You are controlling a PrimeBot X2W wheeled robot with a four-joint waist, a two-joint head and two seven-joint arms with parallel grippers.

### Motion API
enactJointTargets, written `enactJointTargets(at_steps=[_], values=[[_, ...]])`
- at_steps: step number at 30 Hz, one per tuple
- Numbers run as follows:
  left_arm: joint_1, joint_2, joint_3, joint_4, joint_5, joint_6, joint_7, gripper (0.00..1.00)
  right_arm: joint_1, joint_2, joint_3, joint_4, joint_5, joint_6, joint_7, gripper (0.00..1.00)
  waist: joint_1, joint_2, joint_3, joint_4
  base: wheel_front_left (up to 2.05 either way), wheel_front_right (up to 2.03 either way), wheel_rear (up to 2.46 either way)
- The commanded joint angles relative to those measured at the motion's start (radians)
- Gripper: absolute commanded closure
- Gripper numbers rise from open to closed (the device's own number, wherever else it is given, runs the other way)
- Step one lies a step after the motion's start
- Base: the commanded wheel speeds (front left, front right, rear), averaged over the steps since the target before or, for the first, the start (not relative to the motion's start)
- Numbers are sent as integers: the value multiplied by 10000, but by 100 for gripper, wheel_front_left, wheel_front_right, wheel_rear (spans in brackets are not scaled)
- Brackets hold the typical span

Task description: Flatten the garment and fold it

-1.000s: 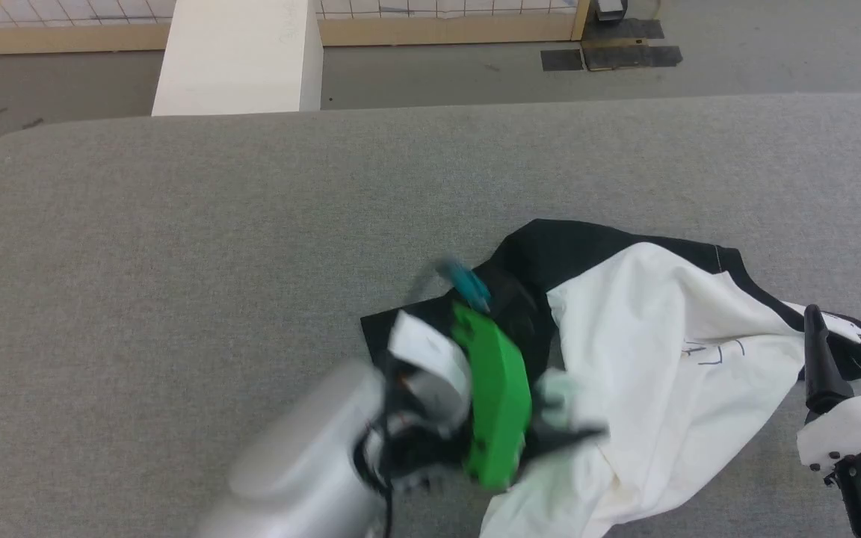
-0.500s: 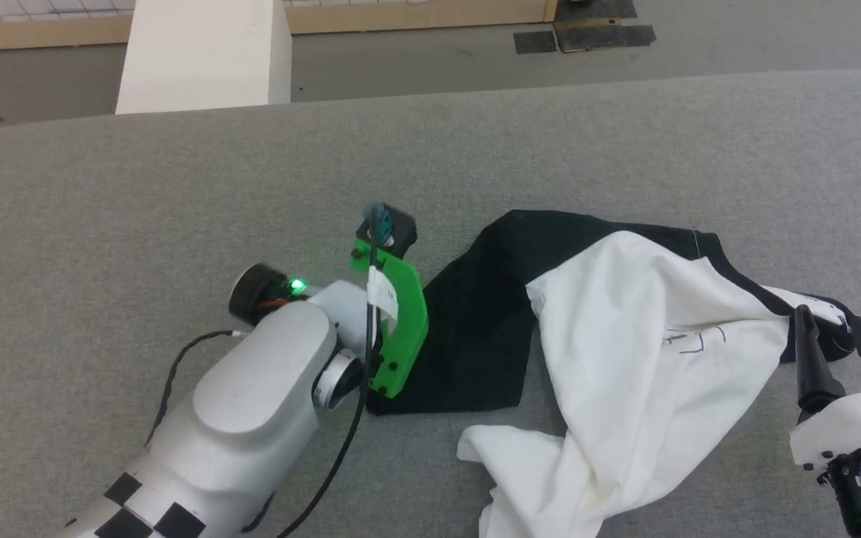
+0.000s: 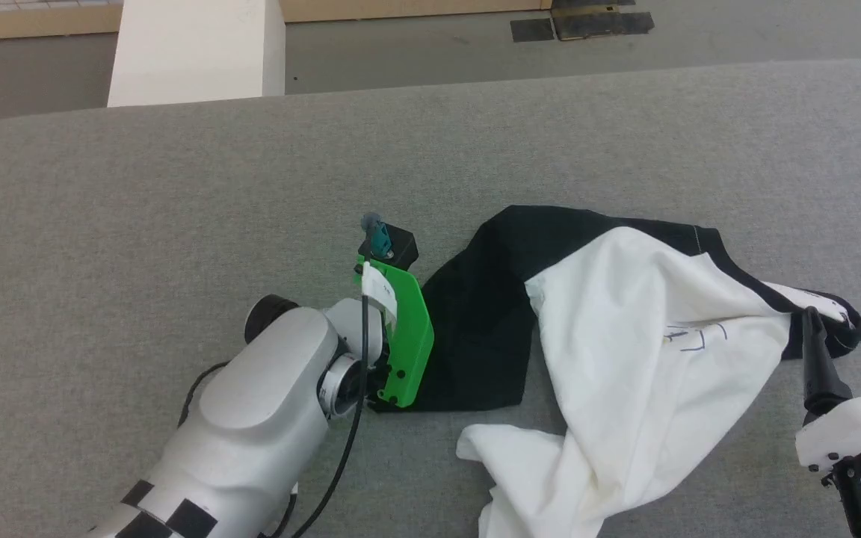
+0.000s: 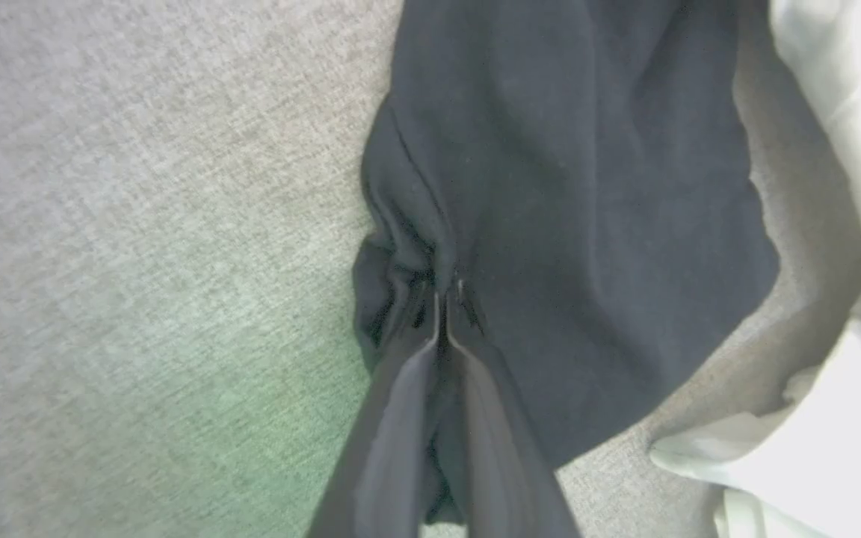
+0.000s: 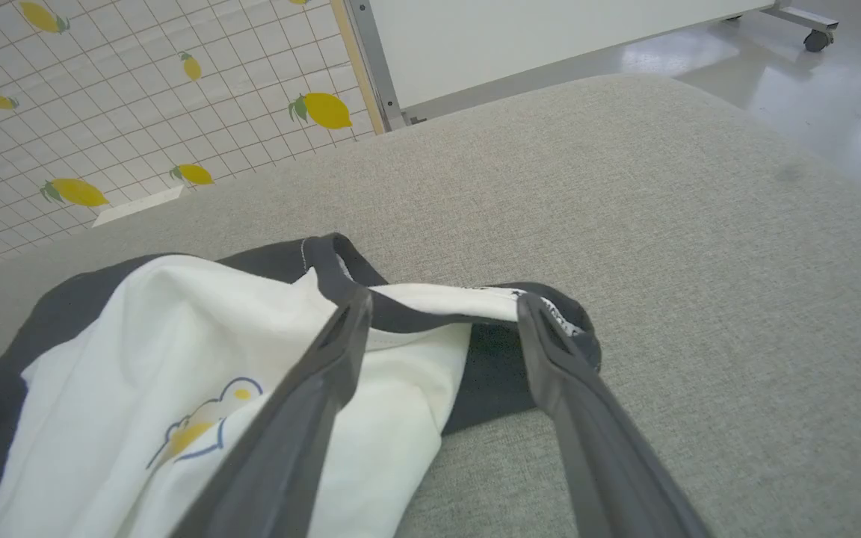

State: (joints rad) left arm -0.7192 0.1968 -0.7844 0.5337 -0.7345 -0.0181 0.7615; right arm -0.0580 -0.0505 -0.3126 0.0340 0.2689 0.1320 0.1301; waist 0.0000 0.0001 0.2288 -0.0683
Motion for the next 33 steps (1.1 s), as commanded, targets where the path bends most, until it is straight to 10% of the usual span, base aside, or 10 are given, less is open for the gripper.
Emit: enactJointTargets(at_steps=[1, 13, 23, 33], values=[[364, -74, 15, 132, -148, -53, -167, 100, -11, 3, 5, 30, -40, -13, -64, 0, 0, -1, -59, 79, 0, 0, 0], [44, 1030, 2274, -737, -597, 1129, -2404, 100, 151, 3, -56, -58, -216, -13, 148, 0, 0, -1, -623, 789, 0, 0, 0], [2597, 2899, 5173, -1766, -1860, 3201, -3374, 100, 200, 3, -13, -364, -333, -13, 445, 0, 0, -1, -816, 1387, 0, 0, 0], [5354, 2499, 7782, -2720, -3316, 4519, -4896, 100, 163, 3, 140, -444, -364, -13, 609, 0, 0, -1, -739, 1601, 0, 0, 0]])
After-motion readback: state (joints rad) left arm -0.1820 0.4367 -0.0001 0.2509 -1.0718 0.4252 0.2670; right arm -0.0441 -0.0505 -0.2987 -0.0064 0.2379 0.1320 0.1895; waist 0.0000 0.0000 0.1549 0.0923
